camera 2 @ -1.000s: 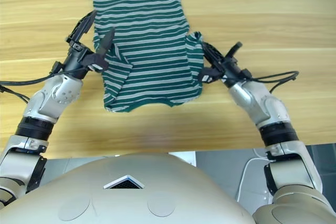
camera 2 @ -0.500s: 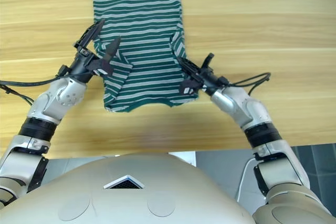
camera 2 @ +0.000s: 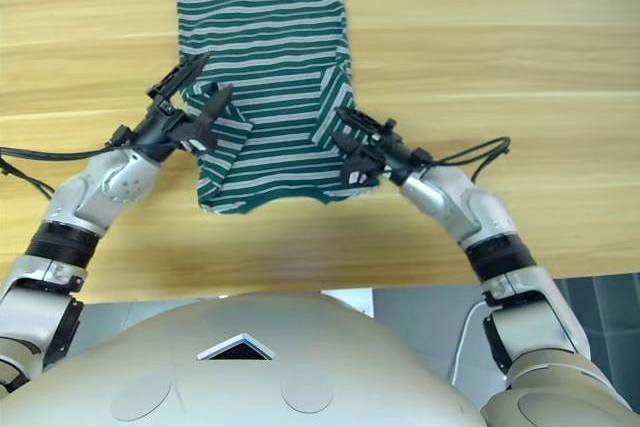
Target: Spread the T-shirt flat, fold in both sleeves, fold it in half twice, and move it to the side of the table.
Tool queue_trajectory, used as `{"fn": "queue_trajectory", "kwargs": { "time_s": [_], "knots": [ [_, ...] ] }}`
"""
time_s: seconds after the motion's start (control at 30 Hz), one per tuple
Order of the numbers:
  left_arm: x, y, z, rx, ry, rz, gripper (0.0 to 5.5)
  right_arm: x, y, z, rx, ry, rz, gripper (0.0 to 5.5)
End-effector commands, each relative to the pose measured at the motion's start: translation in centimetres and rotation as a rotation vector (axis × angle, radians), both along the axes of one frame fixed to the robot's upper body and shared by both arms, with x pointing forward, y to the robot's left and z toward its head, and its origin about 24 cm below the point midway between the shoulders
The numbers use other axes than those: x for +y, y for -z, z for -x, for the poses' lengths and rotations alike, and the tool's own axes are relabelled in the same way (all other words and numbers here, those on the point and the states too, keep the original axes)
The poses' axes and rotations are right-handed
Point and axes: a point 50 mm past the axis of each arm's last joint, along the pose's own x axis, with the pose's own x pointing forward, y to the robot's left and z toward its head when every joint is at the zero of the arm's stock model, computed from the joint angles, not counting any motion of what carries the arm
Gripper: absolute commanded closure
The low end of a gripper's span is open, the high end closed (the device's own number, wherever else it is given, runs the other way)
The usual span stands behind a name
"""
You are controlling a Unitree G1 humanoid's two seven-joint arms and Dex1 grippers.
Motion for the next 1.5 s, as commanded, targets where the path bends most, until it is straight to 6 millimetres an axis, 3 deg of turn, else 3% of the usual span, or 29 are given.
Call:
{"fn": "queue_trajectory", "kwargs": {
  "time_s": [0.03,0.13,0.2,0.3,0.4,0.5,0.67,1.17,1.5],
  "knots": [
    [1.5,0.0,1.2,0.101,0.067,-0.086,2.53,-0.8,-2.6,-0.8,-0.039,0.045,-0.144,3.02],
    [4.9,-1.6,1.4,0.106,-0.016,-0.114,2.53,-2.5,-6.5,-0.9,-0.096,0.105,-0.373,3.02],
    [6.7,-1.9,2.2,0.158,-0.051,-0.145,2.53,-4.7,-7.5,-0.8,-0.106,0.160,-0.373,3.02],
    [7.7,-1.5,6.2,0.354,0.006,-0.138,2.53,-8.3,-3.6,1.0,0.048,0.210,0.009,3.02],
    [8.5,-1.2,8.2,0.477,0.001,-0.144,2.53,-9.3,-0.4,3.1,0.210,0.163,0.228,3.02],
    [8.0,-0.3,9.2,0.584,0.045,-0.175,2.53,-9.1,0.7,3.7,0.276,0.088,0.331,3.02],
    [6.4,0.4,9.2,0.644,0.129,-0.181,1.80,-7.5,0.8,4.7,0.328,-0.060,0.369,2.98],
    [4.0,3.1,8.3,0.709,0.294,-0.295,1.80,-6.9,0.5,6.1,0.382,-0.152,0.370,2.98],
    [3.7,3.8,8.4,0.740,0.339,-0.307,3.60,-5.7,1.7,5.3,0.401,-0.217,0.396,2.98]
  ]
}}
